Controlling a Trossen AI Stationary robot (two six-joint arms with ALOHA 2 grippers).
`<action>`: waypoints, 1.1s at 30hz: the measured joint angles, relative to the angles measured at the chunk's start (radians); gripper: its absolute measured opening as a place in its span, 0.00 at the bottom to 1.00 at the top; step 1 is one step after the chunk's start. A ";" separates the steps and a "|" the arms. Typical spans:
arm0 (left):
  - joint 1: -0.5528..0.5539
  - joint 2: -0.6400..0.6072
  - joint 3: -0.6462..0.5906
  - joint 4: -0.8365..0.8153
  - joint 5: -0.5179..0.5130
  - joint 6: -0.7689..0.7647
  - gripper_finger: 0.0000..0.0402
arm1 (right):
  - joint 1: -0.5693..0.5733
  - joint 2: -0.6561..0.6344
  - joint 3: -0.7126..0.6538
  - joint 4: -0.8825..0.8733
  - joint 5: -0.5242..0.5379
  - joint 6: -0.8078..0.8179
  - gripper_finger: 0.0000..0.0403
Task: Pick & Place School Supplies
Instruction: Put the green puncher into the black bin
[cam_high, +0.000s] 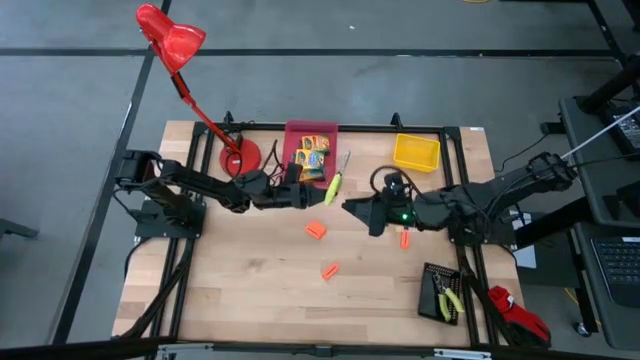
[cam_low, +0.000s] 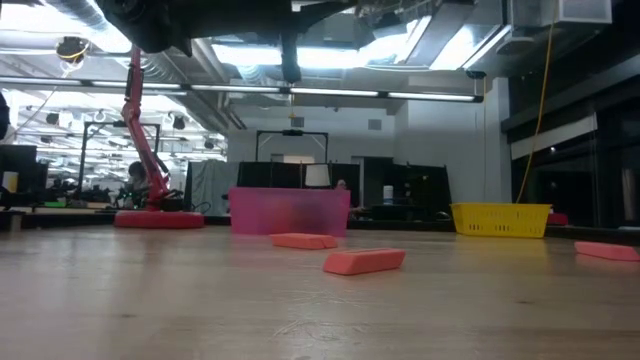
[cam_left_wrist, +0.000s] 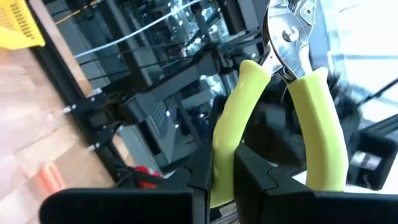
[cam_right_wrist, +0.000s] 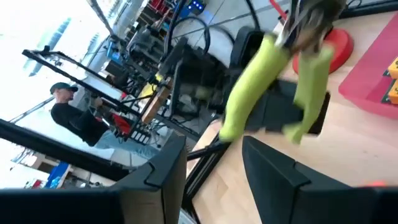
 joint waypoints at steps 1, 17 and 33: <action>-0.003 0.001 0.000 -0.001 0.001 0.000 0.07 | -0.011 0.000 0.000 0.001 -0.011 -0.001 0.40; -0.013 0.001 0.000 -0.006 -0.004 0.010 0.07 | -0.142 0.032 0.001 0.001 -0.156 -0.040 0.40; -0.012 -0.001 0.003 -0.004 -0.004 0.056 0.09 | -0.173 0.076 0.000 0.106 -0.207 -0.092 0.11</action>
